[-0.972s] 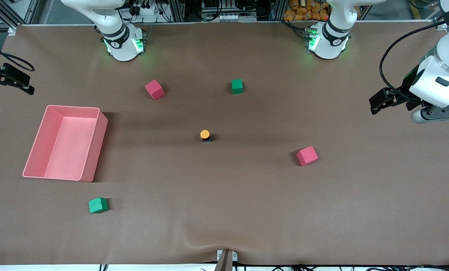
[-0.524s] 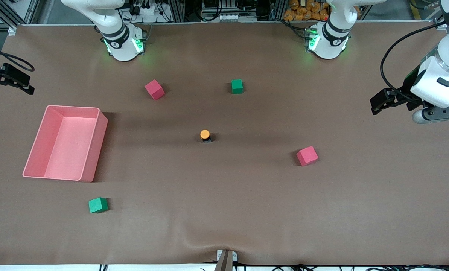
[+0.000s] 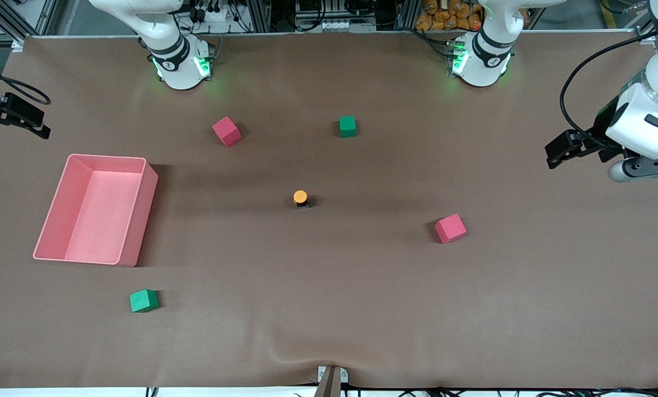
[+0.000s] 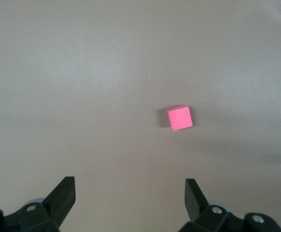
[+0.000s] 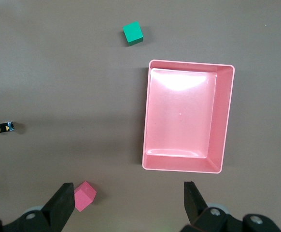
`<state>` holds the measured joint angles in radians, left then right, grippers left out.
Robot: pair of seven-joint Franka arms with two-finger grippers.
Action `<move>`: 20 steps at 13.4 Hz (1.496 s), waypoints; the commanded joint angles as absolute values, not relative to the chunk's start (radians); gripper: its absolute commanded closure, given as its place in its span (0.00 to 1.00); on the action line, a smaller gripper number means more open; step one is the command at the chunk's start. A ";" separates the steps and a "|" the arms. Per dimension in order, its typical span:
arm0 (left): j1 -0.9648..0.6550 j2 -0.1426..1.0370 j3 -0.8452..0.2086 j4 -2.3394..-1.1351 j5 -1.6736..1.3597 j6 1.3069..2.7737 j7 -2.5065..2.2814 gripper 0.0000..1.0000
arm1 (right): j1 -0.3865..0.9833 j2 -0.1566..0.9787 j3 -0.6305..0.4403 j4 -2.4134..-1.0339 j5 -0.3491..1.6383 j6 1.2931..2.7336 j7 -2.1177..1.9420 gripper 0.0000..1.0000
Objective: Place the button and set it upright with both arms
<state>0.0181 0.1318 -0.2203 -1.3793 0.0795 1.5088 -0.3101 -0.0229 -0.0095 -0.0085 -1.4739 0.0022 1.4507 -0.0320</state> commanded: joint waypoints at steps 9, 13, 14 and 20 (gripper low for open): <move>0.045 0.054 -0.175 -1.437 0.058 1.512 -0.207 0.00 | -0.057 -0.003 0.006 -1.459 0.008 1.443 -0.046 0.00; -0.006 0.008 -0.107 -1.488 0.055 1.517 -0.203 0.00 | -0.058 -0.003 0.008 -1.459 0.006 1.442 -0.044 0.00; -0.009 -0.003 -0.103 -1.500 0.055 1.519 -0.181 0.00 | -0.061 -0.003 0.008 -1.459 0.006 1.443 -0.049 0.00; -0.028 -0.003 -0.074 -1.497 0.058 1.517 -0.088 0.00 | -0.057 -0.003 0.008 -1.459 0.006 1.442 -0.048 0.00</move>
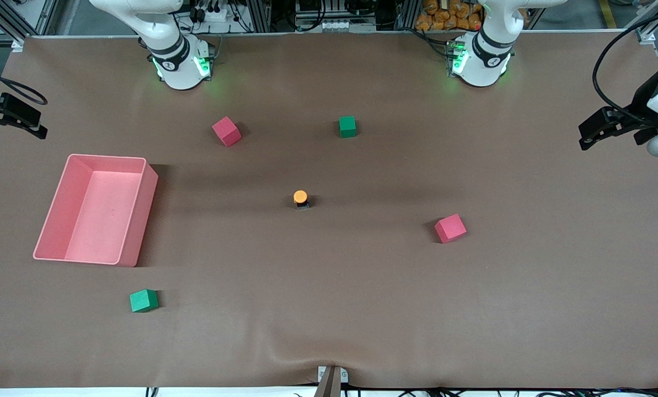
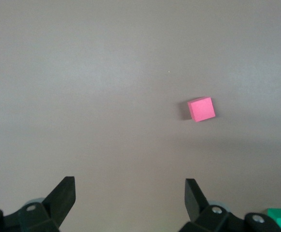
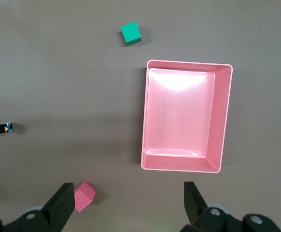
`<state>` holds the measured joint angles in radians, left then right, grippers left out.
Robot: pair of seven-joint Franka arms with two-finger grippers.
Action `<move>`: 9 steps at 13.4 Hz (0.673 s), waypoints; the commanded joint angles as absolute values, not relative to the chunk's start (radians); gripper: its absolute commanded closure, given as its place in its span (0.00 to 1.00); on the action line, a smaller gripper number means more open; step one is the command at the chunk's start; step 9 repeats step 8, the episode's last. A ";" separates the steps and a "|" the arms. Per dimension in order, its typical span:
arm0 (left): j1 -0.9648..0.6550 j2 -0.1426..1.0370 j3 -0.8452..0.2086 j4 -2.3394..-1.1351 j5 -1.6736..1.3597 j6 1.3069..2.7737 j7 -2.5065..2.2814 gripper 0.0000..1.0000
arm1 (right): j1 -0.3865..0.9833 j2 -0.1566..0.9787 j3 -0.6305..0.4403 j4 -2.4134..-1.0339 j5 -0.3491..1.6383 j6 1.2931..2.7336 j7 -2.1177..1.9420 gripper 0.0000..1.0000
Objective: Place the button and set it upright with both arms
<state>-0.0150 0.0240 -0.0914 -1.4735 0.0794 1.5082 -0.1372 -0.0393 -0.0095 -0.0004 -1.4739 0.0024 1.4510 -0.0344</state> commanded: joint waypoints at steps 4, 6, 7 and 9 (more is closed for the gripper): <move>-0.026 -0.002 -0.072 -1.494 0.063 1.517 -0.077 0.00 | -0.058 -0.003 0.009 -1.459 0.006 1.440 -0.048 0.00; -0.025 -0.003 -0.072 -1.496 0.061 1.517 -0.083 0.00 | -0.060 -0.003 0.009 -1.459 0.006 1.440 -0.046 0.00; -0.023 -0.003 -0.072 -1.496 0.060 1.516 -0.086 0.00 | -0.064 -0.003 0.009 -1.459 0.006 1.440 -0.048 0.00; -0.023 -0.003 -0.072 -1.496 0.060 1.516 -0.087 0.00 | -0.072 -0.003 0.006 -1.459 0.006 1.443 -0.051 0.00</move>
